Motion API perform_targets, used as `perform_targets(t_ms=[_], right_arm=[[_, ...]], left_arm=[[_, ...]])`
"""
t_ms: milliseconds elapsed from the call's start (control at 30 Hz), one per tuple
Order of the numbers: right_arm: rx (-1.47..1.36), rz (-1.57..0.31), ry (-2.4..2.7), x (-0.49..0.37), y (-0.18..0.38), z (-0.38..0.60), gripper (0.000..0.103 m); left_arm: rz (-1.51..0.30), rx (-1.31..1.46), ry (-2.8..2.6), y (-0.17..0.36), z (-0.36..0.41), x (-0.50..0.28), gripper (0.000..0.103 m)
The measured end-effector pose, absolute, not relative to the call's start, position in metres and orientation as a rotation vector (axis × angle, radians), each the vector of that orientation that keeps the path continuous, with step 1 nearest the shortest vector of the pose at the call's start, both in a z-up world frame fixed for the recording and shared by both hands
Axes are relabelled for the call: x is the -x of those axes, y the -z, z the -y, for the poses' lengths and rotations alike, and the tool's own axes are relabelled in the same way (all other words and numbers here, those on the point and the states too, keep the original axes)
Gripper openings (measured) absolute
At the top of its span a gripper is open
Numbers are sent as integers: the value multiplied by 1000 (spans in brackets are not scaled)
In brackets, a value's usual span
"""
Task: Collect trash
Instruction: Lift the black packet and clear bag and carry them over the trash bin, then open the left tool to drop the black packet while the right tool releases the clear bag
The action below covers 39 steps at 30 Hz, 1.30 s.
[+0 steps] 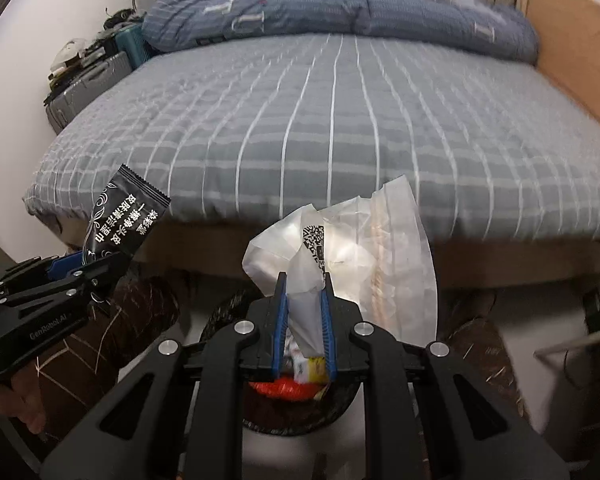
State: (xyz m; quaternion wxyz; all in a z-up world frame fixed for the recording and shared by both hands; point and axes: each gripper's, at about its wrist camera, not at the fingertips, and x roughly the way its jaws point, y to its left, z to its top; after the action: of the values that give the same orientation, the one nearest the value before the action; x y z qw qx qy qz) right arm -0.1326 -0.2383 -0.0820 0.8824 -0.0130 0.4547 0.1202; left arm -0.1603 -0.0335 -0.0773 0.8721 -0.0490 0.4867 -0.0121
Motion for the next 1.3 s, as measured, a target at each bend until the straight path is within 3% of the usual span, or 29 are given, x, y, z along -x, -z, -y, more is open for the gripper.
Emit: perform_targets(t_ms=[400, 733, 900, 1033, 1300], right_arm=[[35, -1057, -242, 138, 145, 244, 15], [36, -1055, -177, 137, 147, 269, 15], [18, -1073, -191, 134, 151, 269, 15], [3, -1092, -208, 131, 154, 265, 15], [33, -1123, -247, 123, 166, 239, 15]], left_arm=[[-1145, 92, 20, 139, 38, 166, 39], [-1176, 84, 106, 157, 71, 152, 41], [-1167, 81, 94, 165, 74, 151, 59], [-1153, 78, 86, 167, 72, 152, 82], [-1134, 81, 55, 164, 44, 150, 95]])
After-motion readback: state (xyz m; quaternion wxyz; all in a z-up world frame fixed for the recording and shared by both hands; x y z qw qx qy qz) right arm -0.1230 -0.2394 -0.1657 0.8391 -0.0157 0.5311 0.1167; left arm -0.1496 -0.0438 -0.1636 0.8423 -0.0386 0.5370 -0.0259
